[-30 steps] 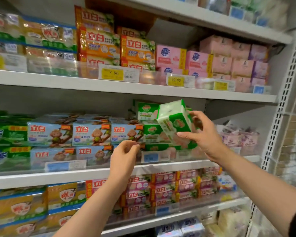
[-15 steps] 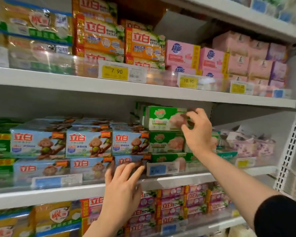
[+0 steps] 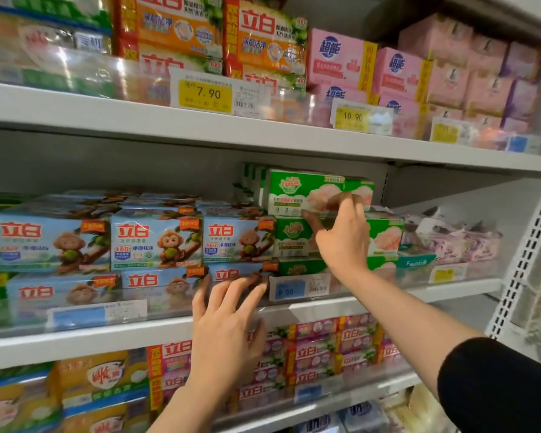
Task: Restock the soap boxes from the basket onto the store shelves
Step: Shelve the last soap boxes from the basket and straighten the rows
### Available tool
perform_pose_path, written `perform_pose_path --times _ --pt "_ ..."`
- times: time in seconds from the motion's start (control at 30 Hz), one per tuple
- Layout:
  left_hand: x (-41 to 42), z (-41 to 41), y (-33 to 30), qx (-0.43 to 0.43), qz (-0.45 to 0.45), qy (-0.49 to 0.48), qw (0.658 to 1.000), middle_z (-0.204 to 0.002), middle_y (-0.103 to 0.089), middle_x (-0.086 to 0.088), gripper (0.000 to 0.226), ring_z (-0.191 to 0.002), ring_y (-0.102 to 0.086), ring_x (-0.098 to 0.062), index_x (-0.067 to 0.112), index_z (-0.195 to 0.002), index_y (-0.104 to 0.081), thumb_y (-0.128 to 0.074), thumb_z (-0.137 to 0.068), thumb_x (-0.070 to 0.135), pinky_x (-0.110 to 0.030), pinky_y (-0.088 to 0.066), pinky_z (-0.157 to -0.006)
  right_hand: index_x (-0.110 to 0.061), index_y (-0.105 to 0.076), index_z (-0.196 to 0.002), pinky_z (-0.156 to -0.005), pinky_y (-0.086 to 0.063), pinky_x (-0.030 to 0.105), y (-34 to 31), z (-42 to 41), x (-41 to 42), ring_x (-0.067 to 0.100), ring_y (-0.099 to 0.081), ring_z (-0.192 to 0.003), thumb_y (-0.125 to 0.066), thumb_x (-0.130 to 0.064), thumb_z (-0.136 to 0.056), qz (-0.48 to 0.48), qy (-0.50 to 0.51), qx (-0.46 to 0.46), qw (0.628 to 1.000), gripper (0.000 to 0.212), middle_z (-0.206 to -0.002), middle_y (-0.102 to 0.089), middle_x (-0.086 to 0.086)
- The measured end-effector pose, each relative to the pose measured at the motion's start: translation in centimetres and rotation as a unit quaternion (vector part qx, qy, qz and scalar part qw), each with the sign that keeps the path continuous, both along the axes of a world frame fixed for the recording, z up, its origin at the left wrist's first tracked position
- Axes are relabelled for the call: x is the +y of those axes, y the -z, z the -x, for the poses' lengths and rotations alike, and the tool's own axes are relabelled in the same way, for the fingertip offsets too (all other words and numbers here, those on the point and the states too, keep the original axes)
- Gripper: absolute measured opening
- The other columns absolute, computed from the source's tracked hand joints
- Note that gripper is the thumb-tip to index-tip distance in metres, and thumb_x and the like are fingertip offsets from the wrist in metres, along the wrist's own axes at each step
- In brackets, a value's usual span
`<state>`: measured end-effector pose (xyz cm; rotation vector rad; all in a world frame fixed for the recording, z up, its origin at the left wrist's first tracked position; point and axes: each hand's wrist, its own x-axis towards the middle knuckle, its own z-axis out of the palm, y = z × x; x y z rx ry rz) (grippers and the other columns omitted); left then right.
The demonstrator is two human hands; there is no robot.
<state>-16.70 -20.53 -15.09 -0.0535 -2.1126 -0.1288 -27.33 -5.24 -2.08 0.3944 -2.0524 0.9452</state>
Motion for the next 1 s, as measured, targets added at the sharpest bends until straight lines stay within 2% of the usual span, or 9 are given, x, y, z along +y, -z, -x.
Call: perform_pose_path --times 0.13,0.27,0.43,0.57,0.67,0.77,0.9,0.93,1.0 --pt "-0.1 -0.2 0.0 -0.021 -0.003 0.007 1.000 -0.121 -0.061 -0.002 0.062 -0.113 -0.045 -0.023 0.020 -0.123 -0.064 -0.083 -0.064 0.029 -0.049 -0.024 -0.103 -0.009 -0.048 -0.105 -0.075 -0.044 0.032 0.3 -0.6 1.2 0.024 -0.052 -0.098 -0.072 -0.029 -0.082 -0.049 0.002 0.005 0.999 0.038 -0.116 -0.046 0.007" --pt "0.5 -0.7 0.0 -0.020 -0.014 0.024 0.999 -0.125 -0.059 -0.006 0.072 -0.119 -0.044 -0.026 0.016 -0.131 -0.058 -0.084 -0.065 0.024 -0.053 -0.019 -0.113 -0.008 -0.051 -0.111 -0.079 -0.033 0.022 1.9 -2.5 5.2 0.018 -0.047 -0.104 -0.072 -0.036 -0.082 -0.097 -0.026 0.028 0.995 0.045 -0.117 -0.045 0.005" --pt "5.4 -1.4 0.5 -0.004 -0.099 0.110 0.989 -0.140 -0.053 -0.005 0.070 -0.131 -0.045 -0.025 0.018 -0.144 -0.045 -0.070 -0.080 0.031 -0.052 -0.004 -0.120 -0.013 -0.052 -0.104 -0.074 -0.031 0.023 5.7 -6.5 14.0 0.014 -0.047 -0.099 -0.072 -0.037 -0.081 -0.165 -0.027 -0.053 0.984 0.039 -0.110 -0.044 0.001" --pt "14.3 -1.8 1.2 -0.025 -0.117 0.263 0.957 -0.135 -0.055 -0.003 0.056 -0.124 -0.050 -0.022 0.020 -0.137 -0.050 -0.059 -0.086 0.040 -0.062 -0.022 -0.113 -0.019 -0.053 -0.101 -0.075 -0.034 0.024 7.3 -11.7 22.9 0.014 -0.048 -0.098 -0.073 -0.042 -0.078 -0.193 0.011 -0.124 0.973 0.038 -0.107 -0.049 0.002" --pt "22.8 -3.2 1.2 -0.057 -0.109 0.413 0.902 -0.124 -0.058 -0.004 0.050 -0.115 -0.053 -0.023 0.015 -0.131 -0.055 -0.057 -0.088 0.041 -0.058 -0.039 -0.101 -0.012 -0.059 -0.101 -0.085 -0.039 0.031 7.6 -17.3 30.3 0.024 -0.052 -0.102 -0.076 -0.036 -0.077 -0.199 0.086 -0.146 0.965 0.038 -0.108 -0.055 0.007" --pt "31.9 -6.5 1.3 -0.122 -0.100 0.553 0.818 -0.119 -0.055 0.000 0.048 -0.101 -0.060 -0.015 0.015 -0.132 -0.054 -0.062 -0.088 0.033 -0.048 -0.047 -0.094 -0.011 -0.062 -0.095 -0.081 -0.039 0.027 8.0 -24.8 37.4 0.025 -0.057 -0.096 -0.078 -0.027 -0.077 -0.187 0.171 -0.142 0.957 0.030 -0.102 -0.058 0.008" --pt "42.9 -13.3 1.3 -0.223 -0.069 0.685 0.690 -0.118 -0.047 0.009 0.049 -0.091 -0.058 0.000 0.014 -0.133 -0.055 -0.068 -0.086 0.015 -0.009 -0.040 -0.088 -0.008 -0.064 -0.088 -0.077 -0.046 0.038 10.5 -36.1 45.2 0.025 -0.060 -0.086 -0.078 -0.016 -0.077 -0.160 0.293 -0.135 0.933 0.020 -0.093 -0.061 0.007" --pt "45.3 -14.9 1.6 -0.240 -0.049 0.710 0.660 -0.118 -0.049 0.007 0.047 -0.092 -0.057 -0.001 0.013 -0.132 -0.055 -0.067 -0.086 0.012 -0.007 -0.039 -0.085 -0.007 -0.064 -0.086 -0.074 -0.046 0.038 11.5 -39.0 46.6 0.025 -0.060 -0.081 -0.078 -0.012 -0.077 -0.149 0.322 -0.138 0.925 0.018 -0.089 -0.060 0.006" --pt "49.7 -17.8 2.7 -0.255 0.016 0.745 0.616 -0.122 -0.051 0.004 0.048 -0.097 -0.060 -0.006 0.017 -0.133 -0.053 -0.067 -0.087 0.016 -0.021 -0.047 -0.085 -0.007 -0.064 -0.083 -0.068 -0.049 0.035 14.0 -44.0 49.0 0.022 -0.060 -0.074 -0.077 -0.009 -0.078 -0.116 0.369 -0.166 0.907 0.015 -0.084 -0.059 0.004"
